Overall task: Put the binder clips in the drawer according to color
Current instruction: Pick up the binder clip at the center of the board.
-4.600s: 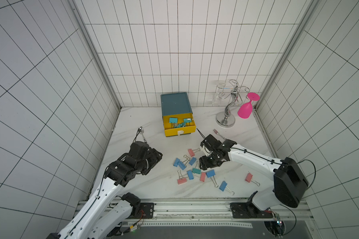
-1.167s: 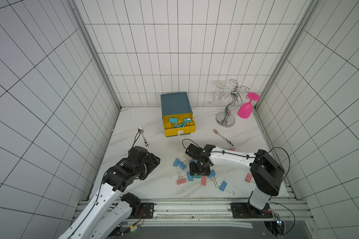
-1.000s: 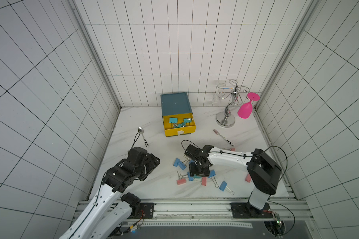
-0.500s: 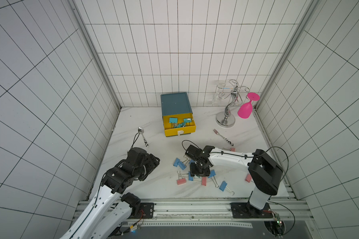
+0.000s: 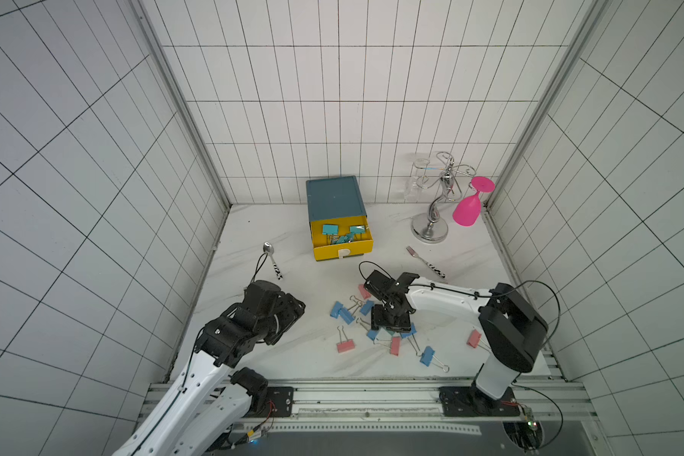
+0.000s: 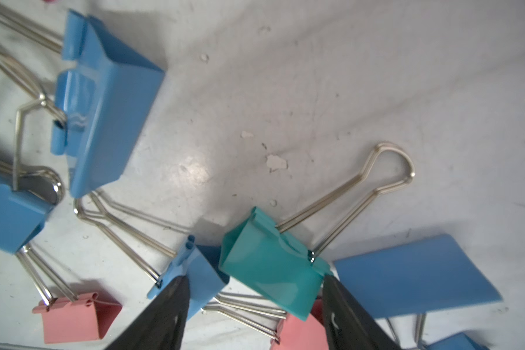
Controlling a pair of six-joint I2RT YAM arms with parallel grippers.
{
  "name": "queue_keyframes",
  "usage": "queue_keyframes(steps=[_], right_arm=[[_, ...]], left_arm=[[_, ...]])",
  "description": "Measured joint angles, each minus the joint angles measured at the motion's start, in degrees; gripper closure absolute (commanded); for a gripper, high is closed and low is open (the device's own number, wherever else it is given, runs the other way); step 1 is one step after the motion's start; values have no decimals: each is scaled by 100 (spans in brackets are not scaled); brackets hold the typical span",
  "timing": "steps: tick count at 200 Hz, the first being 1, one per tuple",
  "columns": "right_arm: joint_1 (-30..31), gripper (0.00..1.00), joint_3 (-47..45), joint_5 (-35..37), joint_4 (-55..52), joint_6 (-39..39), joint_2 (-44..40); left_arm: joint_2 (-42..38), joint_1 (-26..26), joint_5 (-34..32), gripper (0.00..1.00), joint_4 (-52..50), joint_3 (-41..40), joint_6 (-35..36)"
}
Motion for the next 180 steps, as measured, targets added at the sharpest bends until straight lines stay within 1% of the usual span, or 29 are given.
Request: queue_keyframes(steps=[37, 94, 180], right_arm=[[-326, 22, 0, -94, 39, -219, -11], [-876, 22, 2, -120, 22, -597, -11], [-1244, 33, -35, 72, -256, -828, 2]], left_arm=[[127, 0, 2, 20, 13, 2, 15], [199, 0, 2, 20, 98, 2, 22], [527, 0, 59, 20, 323, 2, 42]])
